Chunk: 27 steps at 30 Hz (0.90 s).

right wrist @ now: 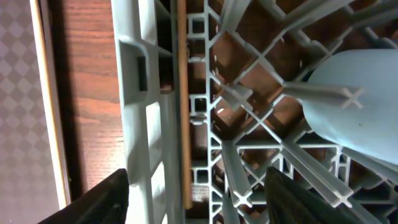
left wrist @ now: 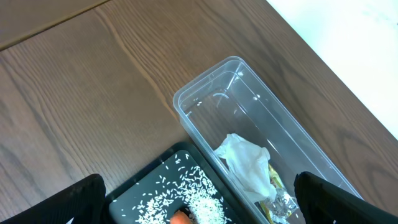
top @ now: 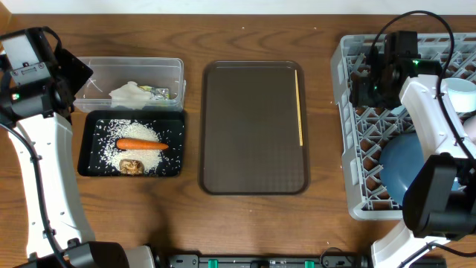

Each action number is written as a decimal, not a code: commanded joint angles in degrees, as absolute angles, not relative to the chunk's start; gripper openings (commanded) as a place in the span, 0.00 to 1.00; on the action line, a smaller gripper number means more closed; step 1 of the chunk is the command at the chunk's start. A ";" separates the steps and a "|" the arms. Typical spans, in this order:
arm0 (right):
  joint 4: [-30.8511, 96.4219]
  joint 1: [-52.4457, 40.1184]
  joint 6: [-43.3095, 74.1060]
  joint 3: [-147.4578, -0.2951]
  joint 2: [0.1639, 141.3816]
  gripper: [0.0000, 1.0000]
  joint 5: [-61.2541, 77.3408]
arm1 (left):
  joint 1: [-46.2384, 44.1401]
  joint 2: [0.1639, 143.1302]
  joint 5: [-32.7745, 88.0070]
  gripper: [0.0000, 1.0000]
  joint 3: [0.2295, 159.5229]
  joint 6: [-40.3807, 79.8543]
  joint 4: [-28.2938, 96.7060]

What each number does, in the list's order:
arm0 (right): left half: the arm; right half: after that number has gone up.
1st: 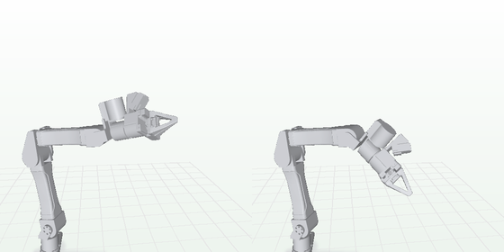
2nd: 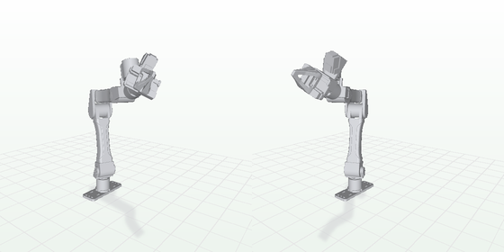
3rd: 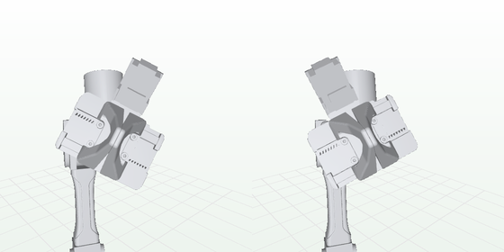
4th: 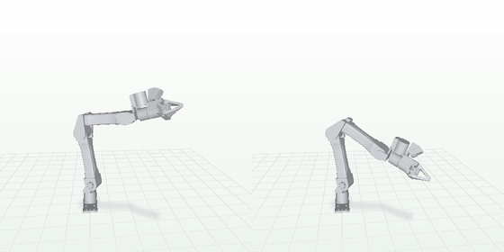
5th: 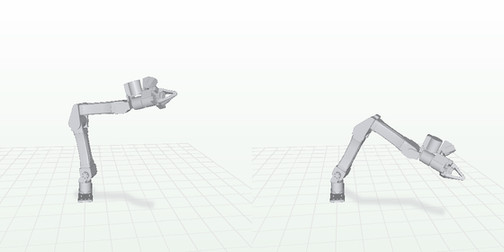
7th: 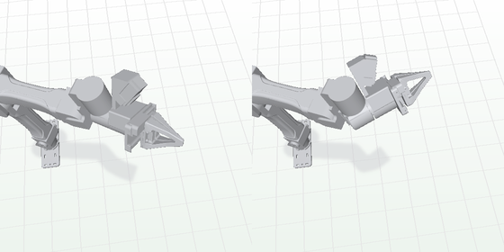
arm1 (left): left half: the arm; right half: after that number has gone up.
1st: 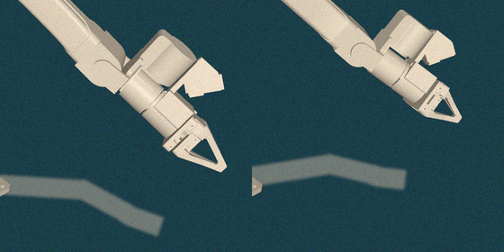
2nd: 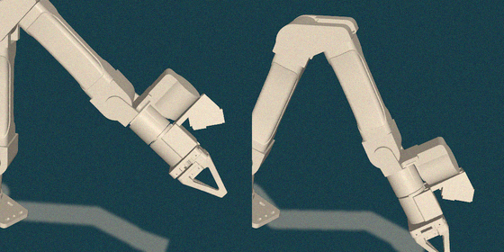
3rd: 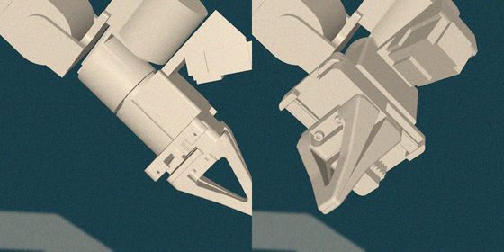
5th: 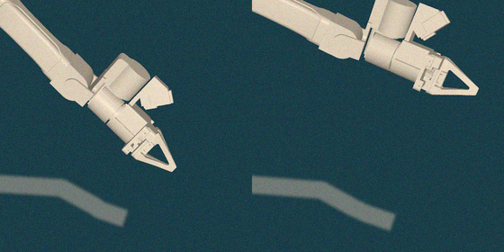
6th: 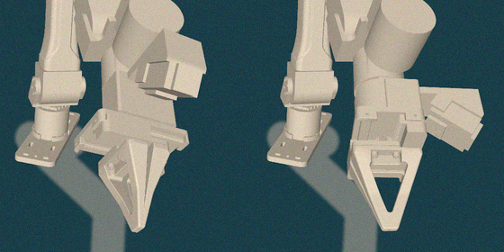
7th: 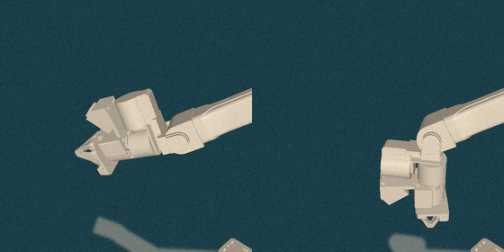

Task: Sort waste into correct bins and load items into the dishwasher rack
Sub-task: 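Insert the chopstick upright into the rack and release, then move the right gripper back to the second chopstick on the tray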

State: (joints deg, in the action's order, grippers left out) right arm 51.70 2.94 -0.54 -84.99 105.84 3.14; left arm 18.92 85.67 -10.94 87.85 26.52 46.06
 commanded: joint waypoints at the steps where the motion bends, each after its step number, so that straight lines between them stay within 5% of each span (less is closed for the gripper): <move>1: 53.10 2.52 0.58 -85.84 104.73 0.66 4.73 | 18.94 85.93 -12.08 0.98 88.12 25.52 46.06; 15: 56.40 -10.57 6.28 -93.56 98.30 0.71 20.88 | 18.96 85.93 -12.08 0.98 88.12 25.54 46.06; 27: 51.35 -28.29 22.31 -93.54 105.03 0.73 -2.48 | 18.96 85.93 -12.08 0.98 88.12 25.54 46.06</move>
State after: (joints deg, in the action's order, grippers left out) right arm 51.44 -25.54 16.03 -92.99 101.86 8.69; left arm 18.92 85.67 -10.94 87.85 26.52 46.06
